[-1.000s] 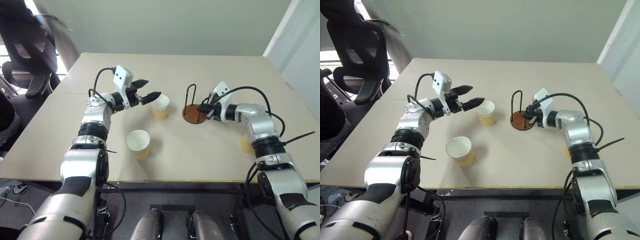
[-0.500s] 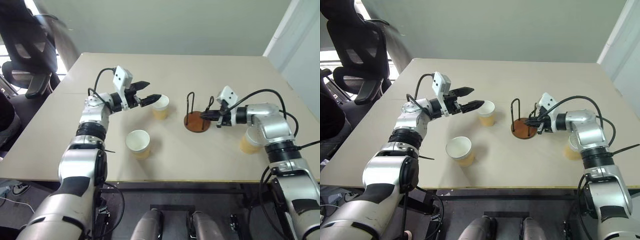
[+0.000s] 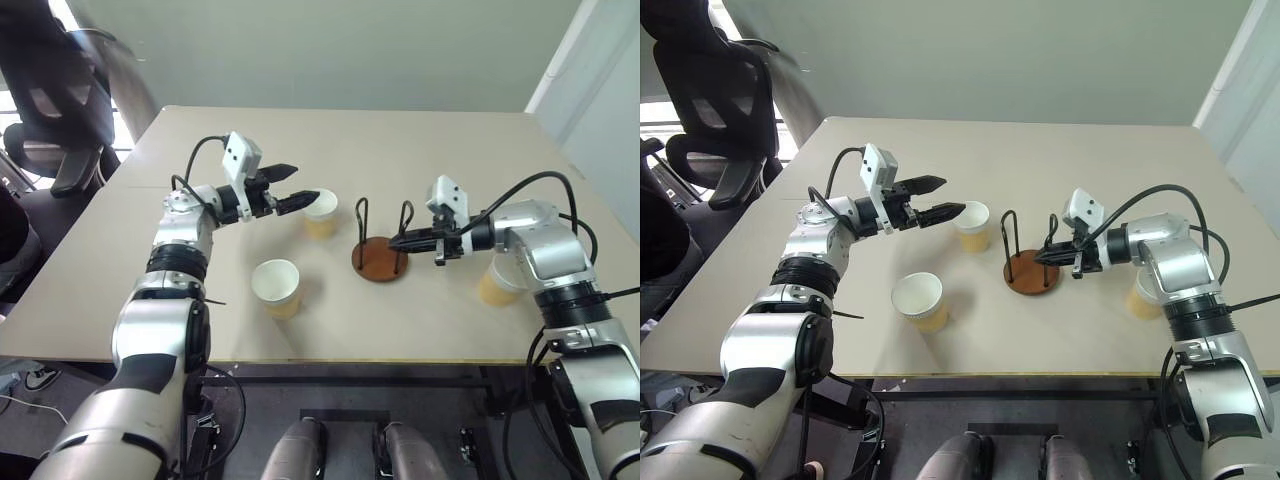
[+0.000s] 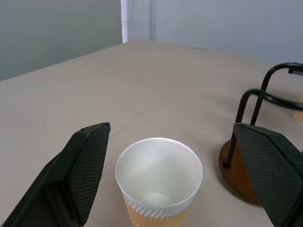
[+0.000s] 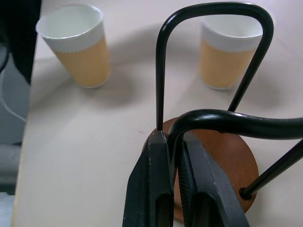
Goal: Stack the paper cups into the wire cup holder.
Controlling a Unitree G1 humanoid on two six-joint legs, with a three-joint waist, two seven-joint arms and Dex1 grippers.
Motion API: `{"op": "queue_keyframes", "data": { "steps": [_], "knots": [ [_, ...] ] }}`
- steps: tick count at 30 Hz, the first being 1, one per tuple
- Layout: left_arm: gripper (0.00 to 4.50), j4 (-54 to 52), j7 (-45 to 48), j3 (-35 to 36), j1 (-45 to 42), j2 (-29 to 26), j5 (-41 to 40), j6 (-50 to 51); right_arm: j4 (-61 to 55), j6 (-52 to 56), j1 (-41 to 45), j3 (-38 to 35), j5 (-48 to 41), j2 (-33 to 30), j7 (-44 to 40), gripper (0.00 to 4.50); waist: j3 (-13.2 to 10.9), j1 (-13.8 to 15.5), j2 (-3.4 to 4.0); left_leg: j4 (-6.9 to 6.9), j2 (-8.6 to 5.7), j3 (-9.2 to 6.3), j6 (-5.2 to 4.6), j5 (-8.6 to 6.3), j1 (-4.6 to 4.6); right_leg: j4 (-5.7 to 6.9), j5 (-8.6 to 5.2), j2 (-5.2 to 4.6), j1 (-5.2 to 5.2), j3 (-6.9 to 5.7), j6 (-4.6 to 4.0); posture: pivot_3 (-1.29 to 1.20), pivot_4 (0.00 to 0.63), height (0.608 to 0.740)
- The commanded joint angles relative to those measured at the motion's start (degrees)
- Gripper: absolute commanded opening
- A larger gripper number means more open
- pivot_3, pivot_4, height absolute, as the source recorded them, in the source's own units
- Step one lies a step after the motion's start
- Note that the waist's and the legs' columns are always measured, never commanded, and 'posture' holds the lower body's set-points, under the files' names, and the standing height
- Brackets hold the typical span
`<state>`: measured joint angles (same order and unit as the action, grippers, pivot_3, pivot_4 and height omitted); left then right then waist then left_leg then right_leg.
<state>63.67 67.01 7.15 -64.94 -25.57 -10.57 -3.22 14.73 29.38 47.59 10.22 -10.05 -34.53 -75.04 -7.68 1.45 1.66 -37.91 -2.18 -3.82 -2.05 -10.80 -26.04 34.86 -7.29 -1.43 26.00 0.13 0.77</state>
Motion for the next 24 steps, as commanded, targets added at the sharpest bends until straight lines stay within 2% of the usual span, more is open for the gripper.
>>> {"op": "queue_keyframes", "data": {
  "steps": [1,24],
  "knots": [
    [4.50,-2.2,0.1,0.1,-0.4,-0.8,0.0,0.0,-1.8,-0.8,0.6,0.0,-1.0,0.2,0.0,0.02,0.0,0.0,0.00,0.00,0.00,0.00,0.00,0.00,0.00,0.00,0.00,0.00,0.00,0.00,0.00,0.00,0.150,0.740],
    [4.50,-2.6,1.2,-0.8,-0.3,-1.3,0.0,0.6,8.2,-7.8,5.0,2.5,1.5,1.2,-1.7,0.02,0.0,0.0,0.00,0.00,0.00,-0.02,0.03,-0.01,0.00,0.02,0.00,0.00,0.01,0.00,-0.01,0.00,0.150,0.740]
  ]
}}
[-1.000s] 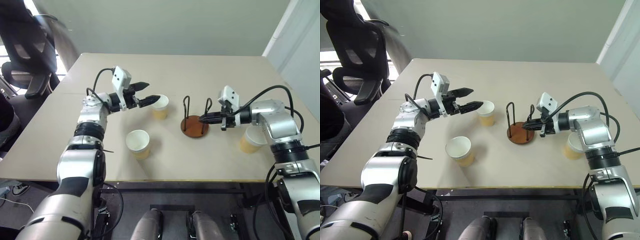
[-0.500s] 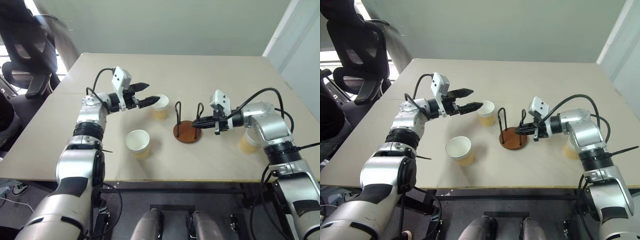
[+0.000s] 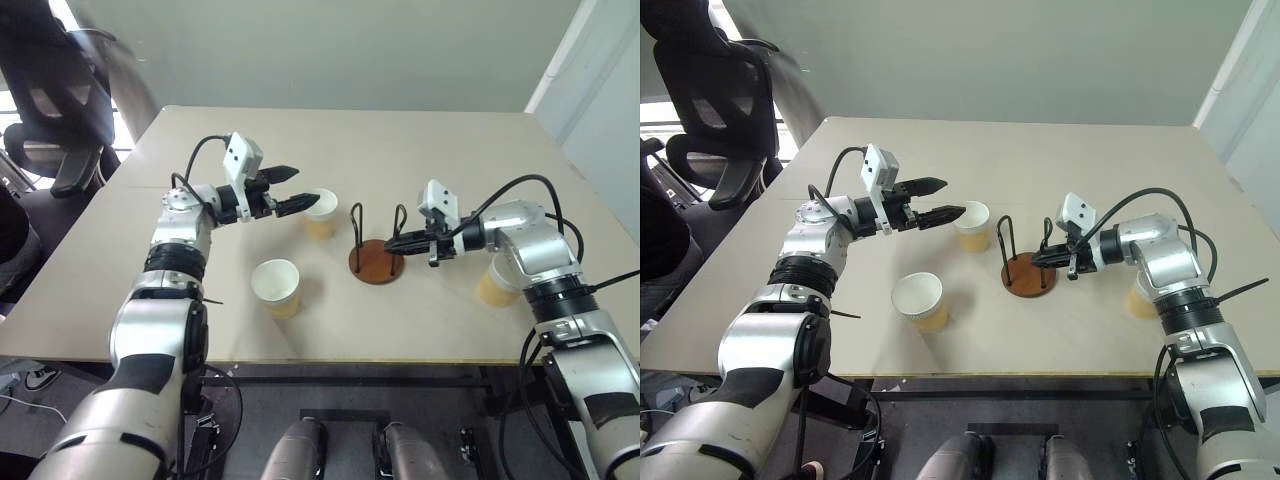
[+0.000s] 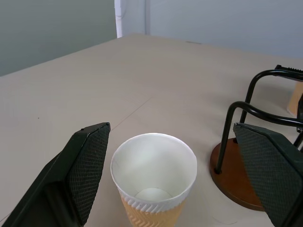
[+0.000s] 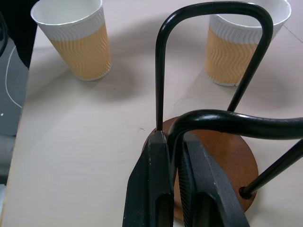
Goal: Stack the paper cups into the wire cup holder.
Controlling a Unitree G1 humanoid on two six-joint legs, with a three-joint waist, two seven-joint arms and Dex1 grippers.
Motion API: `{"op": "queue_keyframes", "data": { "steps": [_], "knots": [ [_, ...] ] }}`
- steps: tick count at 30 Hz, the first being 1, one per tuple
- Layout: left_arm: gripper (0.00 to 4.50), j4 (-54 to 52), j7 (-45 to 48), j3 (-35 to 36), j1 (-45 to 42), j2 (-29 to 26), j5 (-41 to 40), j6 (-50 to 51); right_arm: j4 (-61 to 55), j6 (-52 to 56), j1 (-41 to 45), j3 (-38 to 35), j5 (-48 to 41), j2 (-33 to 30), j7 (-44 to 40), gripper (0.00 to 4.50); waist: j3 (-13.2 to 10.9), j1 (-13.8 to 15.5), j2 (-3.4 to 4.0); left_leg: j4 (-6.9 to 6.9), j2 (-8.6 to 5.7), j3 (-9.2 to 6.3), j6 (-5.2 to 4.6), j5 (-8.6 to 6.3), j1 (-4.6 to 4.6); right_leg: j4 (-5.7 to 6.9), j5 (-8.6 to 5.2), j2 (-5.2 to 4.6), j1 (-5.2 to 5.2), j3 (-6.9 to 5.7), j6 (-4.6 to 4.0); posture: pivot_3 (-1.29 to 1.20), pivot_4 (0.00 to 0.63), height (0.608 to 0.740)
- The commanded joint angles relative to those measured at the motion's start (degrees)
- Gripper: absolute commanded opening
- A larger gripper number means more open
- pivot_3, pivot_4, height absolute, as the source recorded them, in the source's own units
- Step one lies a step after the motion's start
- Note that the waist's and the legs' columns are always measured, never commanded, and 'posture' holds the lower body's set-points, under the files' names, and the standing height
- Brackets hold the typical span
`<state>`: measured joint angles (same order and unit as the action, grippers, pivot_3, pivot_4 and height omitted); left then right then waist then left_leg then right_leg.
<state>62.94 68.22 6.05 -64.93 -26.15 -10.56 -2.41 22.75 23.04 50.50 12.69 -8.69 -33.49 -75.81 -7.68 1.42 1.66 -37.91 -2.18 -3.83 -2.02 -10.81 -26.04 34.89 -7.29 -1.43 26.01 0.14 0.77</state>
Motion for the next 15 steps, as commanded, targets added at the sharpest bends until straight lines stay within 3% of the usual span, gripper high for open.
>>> {"op": "queue_keyframes", "data": {
  "steps": [1,15],
  "knots": [
    [4.50,-1.9,0.0,0.3,-0.3,-0.7,0.0,-0.2,0.6,-1.7,2.3,0.2,0.3,0.2,-1.1,0.02,0.0,0.0,0.00,0.00,0.00,0.00,0.01,-0.01,0.00,0.00,0.00,0.00,0.00,0.00,0.00,0.00,0.150,0.740],
    [4.50,-2.0,-0.1,0.4,-0.3,-0.9,-0.1,0.0,6.8,-5.6,5.5,1.6,2.7,1.7,-2.8,0.02,0.0,-0.1,0.00,0.01,0.00,-0.02,0.09,-0.05,0.01,0.01,0.00,0.00,0.01,0.00,-0.03,0.00,0.150,0.740]
  ]
}}
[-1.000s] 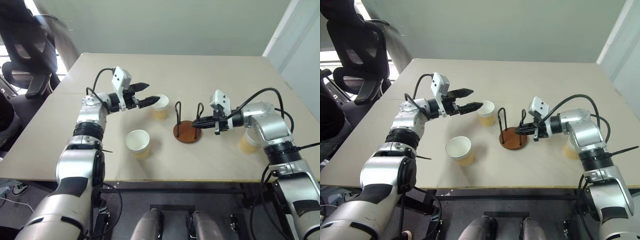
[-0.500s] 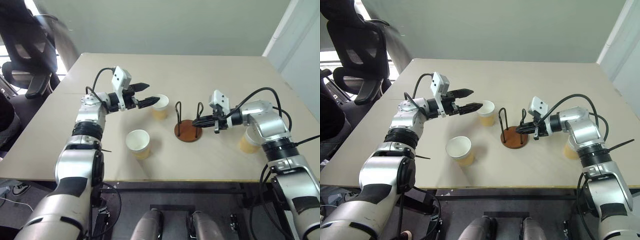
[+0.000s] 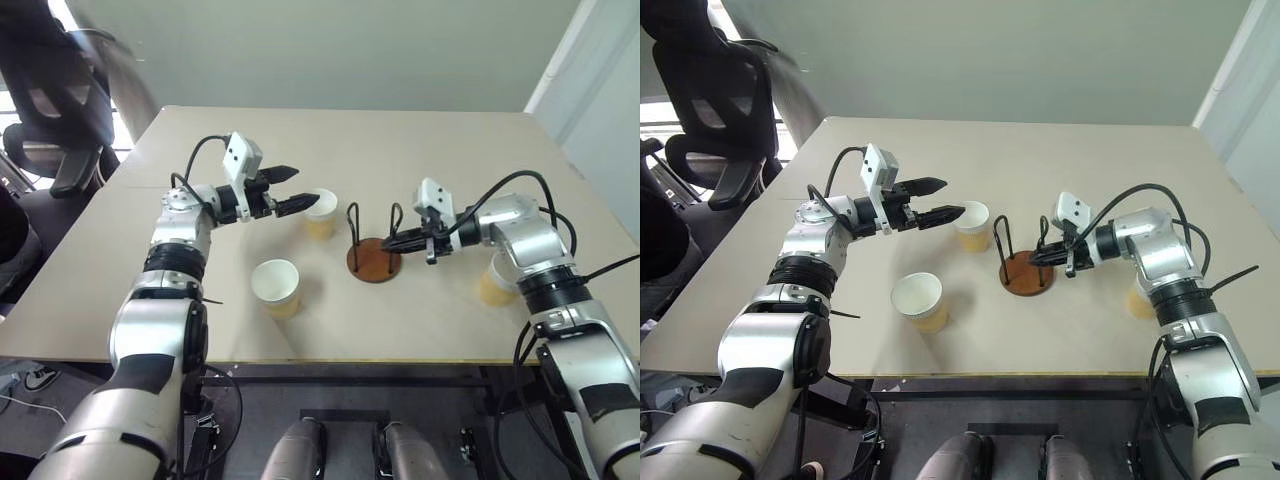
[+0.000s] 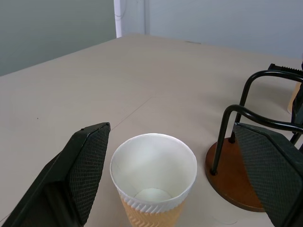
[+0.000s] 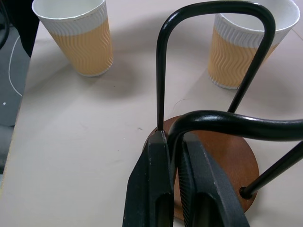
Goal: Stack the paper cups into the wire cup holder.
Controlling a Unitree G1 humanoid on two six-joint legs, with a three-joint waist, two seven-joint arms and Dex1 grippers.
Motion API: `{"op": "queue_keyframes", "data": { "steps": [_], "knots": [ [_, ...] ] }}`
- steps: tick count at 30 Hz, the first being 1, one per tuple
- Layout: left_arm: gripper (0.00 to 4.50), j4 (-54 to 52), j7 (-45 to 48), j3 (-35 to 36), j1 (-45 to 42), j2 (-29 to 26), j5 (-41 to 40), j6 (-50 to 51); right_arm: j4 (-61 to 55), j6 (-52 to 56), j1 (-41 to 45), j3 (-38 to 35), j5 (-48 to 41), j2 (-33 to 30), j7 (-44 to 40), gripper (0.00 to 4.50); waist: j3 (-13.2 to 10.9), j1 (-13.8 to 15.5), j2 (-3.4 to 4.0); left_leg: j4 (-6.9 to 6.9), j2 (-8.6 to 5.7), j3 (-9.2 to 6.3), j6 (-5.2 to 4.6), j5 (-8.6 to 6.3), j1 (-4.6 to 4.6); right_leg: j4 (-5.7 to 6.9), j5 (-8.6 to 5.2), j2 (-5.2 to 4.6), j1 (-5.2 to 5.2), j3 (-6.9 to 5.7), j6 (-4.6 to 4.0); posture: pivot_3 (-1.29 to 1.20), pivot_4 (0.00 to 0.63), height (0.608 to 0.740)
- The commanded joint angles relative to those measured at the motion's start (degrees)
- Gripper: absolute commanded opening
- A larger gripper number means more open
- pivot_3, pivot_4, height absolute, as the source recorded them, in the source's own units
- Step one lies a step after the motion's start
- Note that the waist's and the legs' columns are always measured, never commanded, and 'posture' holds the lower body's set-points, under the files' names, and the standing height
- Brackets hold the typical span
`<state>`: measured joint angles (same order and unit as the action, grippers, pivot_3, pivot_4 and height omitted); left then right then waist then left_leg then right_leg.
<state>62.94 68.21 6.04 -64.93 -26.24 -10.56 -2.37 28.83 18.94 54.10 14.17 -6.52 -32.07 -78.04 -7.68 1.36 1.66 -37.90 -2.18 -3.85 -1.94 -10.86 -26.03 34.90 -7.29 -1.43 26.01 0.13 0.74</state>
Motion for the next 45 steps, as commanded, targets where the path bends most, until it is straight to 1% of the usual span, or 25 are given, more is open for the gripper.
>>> {"op": "queue_keyframes", "data": {
  "steps": [1,4,14,20,24,26,36,40,45],
  "knots": [
    [4.50,-2.1,-0.1,0.4,-0.3,-0.9,-0.1,0.0,1.5,-2.4,2.3,0.4,1.2,0.2,-0.5,0.27,0.0,0.0,0.00,0.00,0.00,0.00,0.00,0.00,0.00,0.01,0.00,0.00,0.00,0.00,0.00,0.00,0.150,0.740],
    [4.50,-2.1,-0.1,0.4,-0.3,-0.9,-0.1,0.1,3.4,-4.0,3.1,0.7,2.2,0.3,-0.8,1.04,0.0,0.0,0.00,0.00,0.00,-0.01,0.01,0.00,0.00,0.01,0.00,0.00,0.00,0.00,-0.01,0.00,0.150,0.740],
    [4.50,-2.1,-0.2,0.3,-0.4,-0.6,-0.1,0.1,3.4,-3.6,3.0,0.3,2.8,-0.6,-3.5,4.45,0.0,0.0,0.00,0.04,0.00,-0.02,0.03,-0.02,-0.01,0.00,0.00,0.00,0.02,0.00,-0.02,0.00,0.150,0.740],
    [4.50,-2.1,0.4,0.2,-0.5,-0.6,0.0,-0.1,2.4,-4.6,2.6,0.0,3.7,-2.0,-3.3,4.48,0.0,0.0,0.00,0.04,0.00,-0.02,0.03,-0.02,-0.01,0.01,0.00,0.00,0.01,0.00,-0.03,0.00,0.150,0.740],
    [4.50,-2.2,1.6,-0.4,-0.5,-0.8,0.3,-0.3,2.0,-5.6,2.6,-1.2,4.2,-3.1,-0.8,4.48,0.0,0.0,0.00,0.04,0.00,-0.03,0.03,-0.02,0.00,0.01,0.00,0.00,0.01,0.00,-0.03,0.00,0.150,0.740],
    [4.50,-2.3,2.5,-0.5,-0.5,-1.0,0.3,-0.3,1.1,-5.2,2.2,-1.3,4.1,-4.2,-1.0,4.48,0.0,0.1,0.00,0.04,0.00,-0.03,0.03,-0.02,0.00,0.01,0.00,0.00,0.01,0.00,-0.03,0.00,0.150,0.740],
    [4.50,-1.9,13.2,-3.9,-1.6,-4.6,2.5,0.7,-4.7,1.2,-0.1,-2.8,3.1,-9.1,0.4,4.48,0.0,0.0,0.00,0.09,0.00,-0.04,0.04,-0.02,0.00,0.00,-0.02,0.00,0.02,0.00,-0.04,0.00,0.150,0.740],
    [4.50,-2.3,20.6,-4.6,-4.0,-6.3,1.8,1.1,-8.6,6.1,0.2,-4.4,2.0,-11.3,0.7,4.48,0.0,0.1,-0.01,0.08,0.00,-0.04,0.03,0.01,-0.07,0.00,-0.03,0.00,0.08,0.00,-0.05,0.00,0.150,0.740],
    [4.50,-1.4,24.1,-4.3,-6.9,-6.1,0.3,2.7,-15.3,13.2,-0.2,-5.7,-0.5,-14.4,-0.4,4.48,0.0,0.1,-0.01,0.11,-0.03,-0.08,0.03,-0.01,-0.11,-0.06,-0.13,0.00,0.06,0.01,-0.06,0.00,0.150,0.740]
  ]
}}
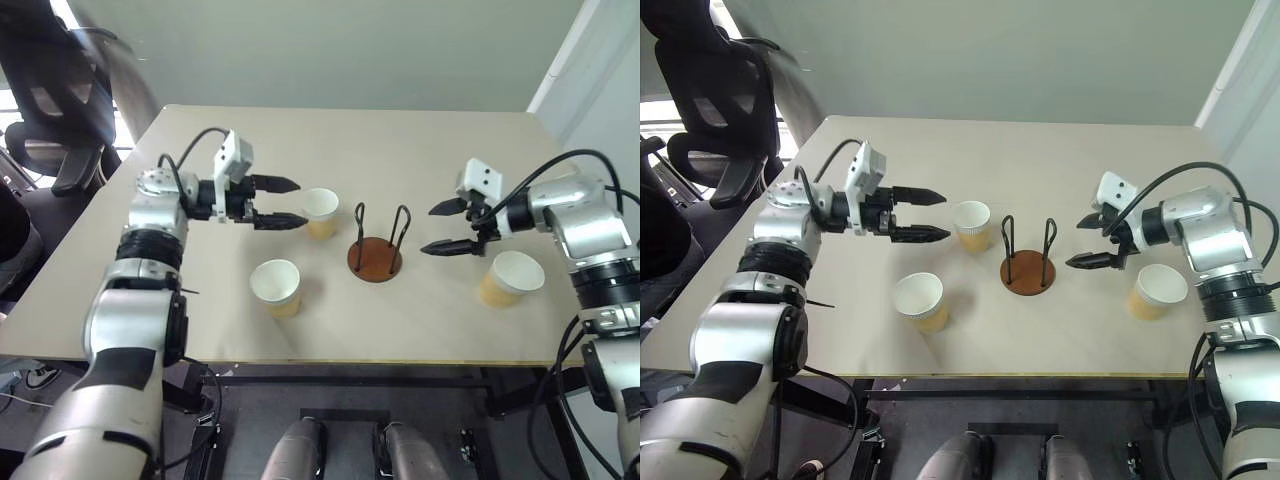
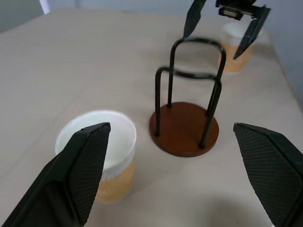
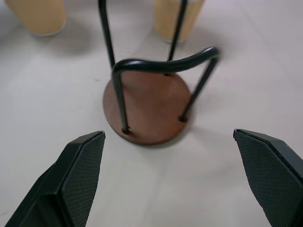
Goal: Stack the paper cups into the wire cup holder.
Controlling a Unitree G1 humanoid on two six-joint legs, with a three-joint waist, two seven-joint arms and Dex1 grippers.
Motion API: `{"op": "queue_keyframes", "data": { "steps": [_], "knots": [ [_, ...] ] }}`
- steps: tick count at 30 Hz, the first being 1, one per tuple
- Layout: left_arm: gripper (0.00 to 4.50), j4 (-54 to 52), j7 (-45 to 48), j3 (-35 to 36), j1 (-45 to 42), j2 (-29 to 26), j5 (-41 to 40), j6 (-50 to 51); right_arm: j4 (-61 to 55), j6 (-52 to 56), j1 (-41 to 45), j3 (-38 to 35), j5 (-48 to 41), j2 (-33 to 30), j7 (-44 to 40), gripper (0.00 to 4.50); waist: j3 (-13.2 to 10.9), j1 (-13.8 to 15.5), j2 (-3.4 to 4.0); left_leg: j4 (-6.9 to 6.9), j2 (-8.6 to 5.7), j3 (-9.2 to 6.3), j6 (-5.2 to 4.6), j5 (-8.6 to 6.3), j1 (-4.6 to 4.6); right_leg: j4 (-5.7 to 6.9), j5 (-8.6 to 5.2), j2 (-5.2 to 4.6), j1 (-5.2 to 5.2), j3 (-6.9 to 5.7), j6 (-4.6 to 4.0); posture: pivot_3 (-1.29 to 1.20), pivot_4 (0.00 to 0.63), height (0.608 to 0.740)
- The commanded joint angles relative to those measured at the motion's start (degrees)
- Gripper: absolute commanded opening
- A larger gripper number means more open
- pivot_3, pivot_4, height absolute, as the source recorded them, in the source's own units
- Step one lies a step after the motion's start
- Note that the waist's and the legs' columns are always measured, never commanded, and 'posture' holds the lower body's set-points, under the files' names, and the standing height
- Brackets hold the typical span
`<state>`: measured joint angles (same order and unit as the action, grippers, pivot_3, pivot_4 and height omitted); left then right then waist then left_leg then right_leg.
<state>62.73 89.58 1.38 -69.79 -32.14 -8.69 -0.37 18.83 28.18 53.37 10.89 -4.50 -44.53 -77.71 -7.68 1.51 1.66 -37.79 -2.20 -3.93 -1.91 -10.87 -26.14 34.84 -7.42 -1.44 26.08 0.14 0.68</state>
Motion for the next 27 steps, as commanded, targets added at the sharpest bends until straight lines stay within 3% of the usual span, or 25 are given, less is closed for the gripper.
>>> {"op": "queue_keyframes", "data": {
  "steps": [1,8,14,27],
  "knots": [
    [4.50,-1.3,2.9,-0.2,-2.3,-0.2,-2.0,0.9,-6.6,5.3,0.3,-2.7,-3.1,-2.6,-0.9,4.48,0.0,-0.1,0.00,0.01,0.00,0.00,0.00,0.00,0.00,0.00,-0.02,0.00,0.00,0.00,0.01,0.00,0.150,0.740],
    [4.50,-4.1,2.9,-7.0,-2.2,-1.6,-6.9,1.7,-17.9,12.2,-3.9,-3.7,-7.0,-11.3,-4.1,4.48,0.0,0.0,0.00,0.09,0.01,-0.02,-0.24,0.01,-0.03,0.05,-0.34,0.01,0.01,0.00,0.14,0.00,0.150,0.740],
    [4.50,-3.7,2.9,-10.9,-2.8,-2.5,-9.3,2.0,-22.8,12.0,-8.9,-4.4,-9.2,-19.3,-7.3,4.48,0.0,0.0,-0.01,-0.06,0.01,-0.02,-0.57,-0.15,-0.07,0.07,-0.60,0.02,0.00,0.00,0.30,0.00,0.150,0.740],
    [4.50,-1.8,2.9,-9.3,-3.0,-1.1,-9.8,0.5,-22.8,0.9,-20.2,-4.4,-5.7,-30.7,-9.1,4.48,0.0,0.2,-0.02,-0.30,0.00,-0.02,-0.90,-0.35,-0.09,0.07,-0.67,0.05,-0.11,0.03,0.72,0.00,0.150,0.740]
  ]
}}
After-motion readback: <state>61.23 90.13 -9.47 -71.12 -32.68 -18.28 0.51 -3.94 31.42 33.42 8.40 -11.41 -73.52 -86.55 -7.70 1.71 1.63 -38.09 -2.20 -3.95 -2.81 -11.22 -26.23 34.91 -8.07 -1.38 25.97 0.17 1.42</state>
